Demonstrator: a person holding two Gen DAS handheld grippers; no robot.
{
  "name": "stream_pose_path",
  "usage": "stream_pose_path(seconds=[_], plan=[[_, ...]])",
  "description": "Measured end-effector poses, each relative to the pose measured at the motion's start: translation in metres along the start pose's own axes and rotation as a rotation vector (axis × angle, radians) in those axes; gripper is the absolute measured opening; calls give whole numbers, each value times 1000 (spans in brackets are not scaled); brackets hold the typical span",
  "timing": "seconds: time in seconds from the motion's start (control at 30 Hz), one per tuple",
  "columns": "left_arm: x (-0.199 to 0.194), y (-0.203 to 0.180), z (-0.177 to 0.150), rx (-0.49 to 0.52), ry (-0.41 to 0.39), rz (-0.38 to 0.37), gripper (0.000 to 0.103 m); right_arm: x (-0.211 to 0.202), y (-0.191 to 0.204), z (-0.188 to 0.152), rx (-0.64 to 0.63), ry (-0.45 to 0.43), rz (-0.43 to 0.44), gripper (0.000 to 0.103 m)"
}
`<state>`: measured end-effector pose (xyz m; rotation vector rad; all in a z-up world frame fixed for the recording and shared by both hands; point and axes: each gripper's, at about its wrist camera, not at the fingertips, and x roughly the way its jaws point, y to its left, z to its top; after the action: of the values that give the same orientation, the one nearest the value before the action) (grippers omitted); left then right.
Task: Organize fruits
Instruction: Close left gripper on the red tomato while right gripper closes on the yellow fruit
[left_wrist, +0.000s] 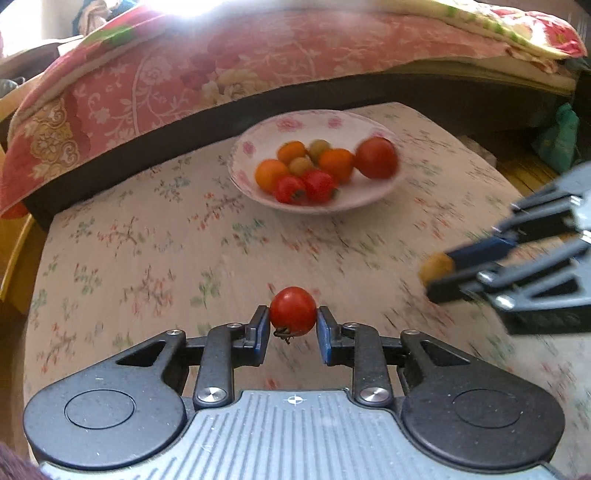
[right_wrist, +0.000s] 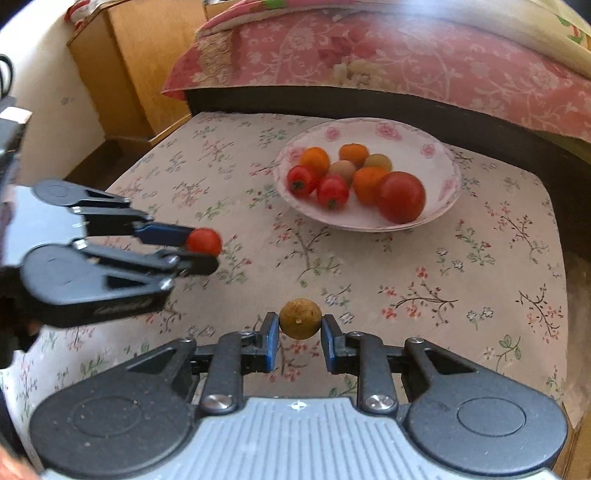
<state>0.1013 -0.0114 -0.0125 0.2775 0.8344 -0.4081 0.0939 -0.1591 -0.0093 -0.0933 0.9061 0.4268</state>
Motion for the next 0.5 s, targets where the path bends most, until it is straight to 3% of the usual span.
stream_pose_path(seconds=[0.33, 0.5], plan=[[0, -18, -22, 69, 14, -35, 36, 10, 8, -11, -53, 30, 3, 29], [0, -24, -24, 117, -11, -39, 43, 15, 7, -11, -59, 37, 10, 29]])
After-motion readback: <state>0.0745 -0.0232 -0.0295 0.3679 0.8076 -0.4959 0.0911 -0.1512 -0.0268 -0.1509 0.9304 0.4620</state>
